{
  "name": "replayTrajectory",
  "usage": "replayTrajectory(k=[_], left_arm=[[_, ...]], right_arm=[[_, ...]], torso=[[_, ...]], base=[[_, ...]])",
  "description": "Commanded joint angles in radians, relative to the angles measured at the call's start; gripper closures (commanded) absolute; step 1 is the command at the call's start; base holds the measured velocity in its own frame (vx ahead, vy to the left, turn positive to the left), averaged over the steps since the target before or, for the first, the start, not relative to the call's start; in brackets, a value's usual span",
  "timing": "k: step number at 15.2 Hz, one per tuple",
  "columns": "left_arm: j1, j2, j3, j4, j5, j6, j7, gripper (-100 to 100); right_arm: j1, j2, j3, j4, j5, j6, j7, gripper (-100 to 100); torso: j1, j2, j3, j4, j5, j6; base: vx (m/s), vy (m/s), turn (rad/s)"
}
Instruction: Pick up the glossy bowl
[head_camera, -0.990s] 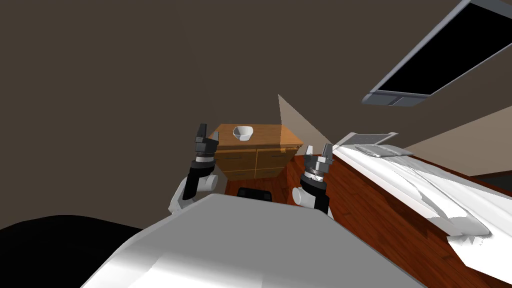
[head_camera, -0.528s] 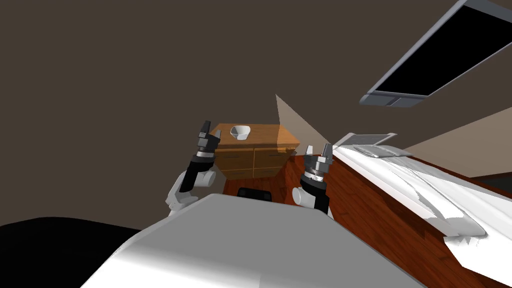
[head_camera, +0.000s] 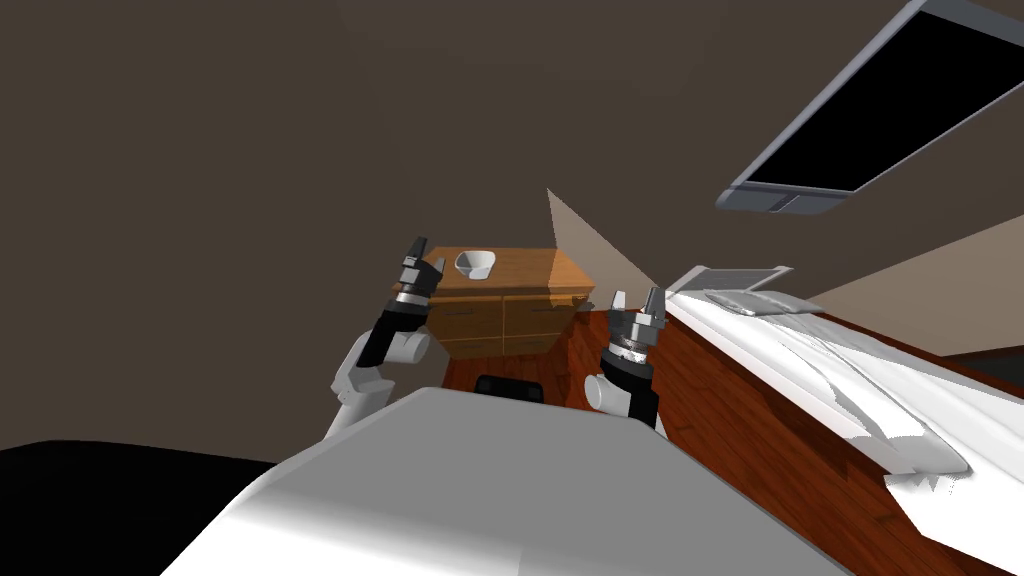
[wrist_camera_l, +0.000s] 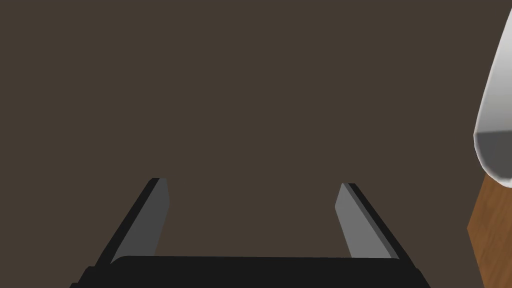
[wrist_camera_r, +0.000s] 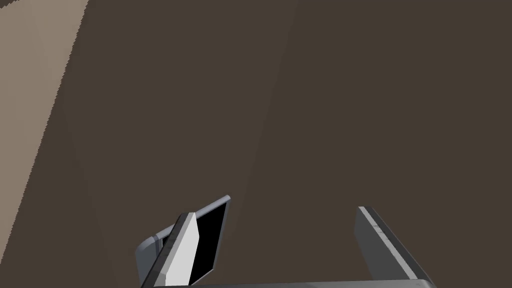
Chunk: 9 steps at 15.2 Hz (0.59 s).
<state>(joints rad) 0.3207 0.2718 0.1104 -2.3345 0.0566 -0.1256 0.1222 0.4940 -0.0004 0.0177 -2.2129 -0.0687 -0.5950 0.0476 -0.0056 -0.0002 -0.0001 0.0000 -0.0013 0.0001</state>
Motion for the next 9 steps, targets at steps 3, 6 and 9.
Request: replayTrajectory(k=[3,6,9], left_arm=[[-0.039,0.026,0.012,0.011,0.031,0.081,0.012,-100],[-0.069,0.047,0.022,0.021,0.056,0.142,0.022,-100],[-0.100,0.068,0.033,0.031,0.083,0.205,0.031,-100]], right_arm=[[0.000,0.000,0.000,0.000,0.000,0.000,0.000,0],[0.000,0.000,0.000,0.000,0.000,0.000,0.000,0],[0.000,0.000,0.000,0.000,0.000,0.000,0.000,0]], torso=[[0.001,-0.001,0.000,0.000,0.000,0.000],[0.001,-0.001,-0.001,0.000,0.000,0.000],[0.001,-0.001,-0.001,0.000,0.000,0.000]], base=[[0.011,-0.056,0.003],[0.010,-0.066,0.002],[0.008,-0.065,0.003]])
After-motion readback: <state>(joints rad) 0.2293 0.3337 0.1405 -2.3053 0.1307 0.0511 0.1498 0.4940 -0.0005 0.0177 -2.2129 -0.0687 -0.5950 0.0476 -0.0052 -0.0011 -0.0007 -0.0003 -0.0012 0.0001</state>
